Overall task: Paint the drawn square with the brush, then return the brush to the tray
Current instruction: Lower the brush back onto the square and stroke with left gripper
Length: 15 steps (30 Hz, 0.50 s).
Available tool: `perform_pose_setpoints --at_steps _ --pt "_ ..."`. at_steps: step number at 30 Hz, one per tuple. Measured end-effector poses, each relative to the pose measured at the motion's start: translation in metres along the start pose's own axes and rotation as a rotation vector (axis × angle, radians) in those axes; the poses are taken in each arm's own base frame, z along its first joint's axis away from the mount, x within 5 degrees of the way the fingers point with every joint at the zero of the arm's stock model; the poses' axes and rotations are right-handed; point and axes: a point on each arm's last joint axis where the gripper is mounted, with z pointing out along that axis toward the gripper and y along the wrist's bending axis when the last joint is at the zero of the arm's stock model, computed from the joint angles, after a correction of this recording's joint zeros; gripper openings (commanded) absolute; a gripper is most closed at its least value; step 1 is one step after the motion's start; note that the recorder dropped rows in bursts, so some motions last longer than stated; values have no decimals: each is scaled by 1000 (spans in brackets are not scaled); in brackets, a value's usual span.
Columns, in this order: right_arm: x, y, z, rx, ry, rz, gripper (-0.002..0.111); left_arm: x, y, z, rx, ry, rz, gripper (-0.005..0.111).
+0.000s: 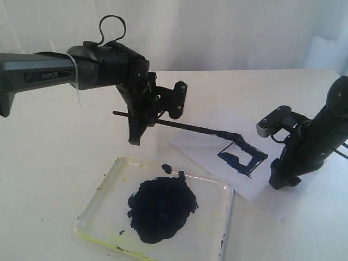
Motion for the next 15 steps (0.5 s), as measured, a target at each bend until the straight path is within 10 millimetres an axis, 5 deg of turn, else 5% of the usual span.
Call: perform_pose_setpoints --at_steps 15 --pt "0 0 0 3 -3 2 66 2 -2 11 -6 28 39 0"
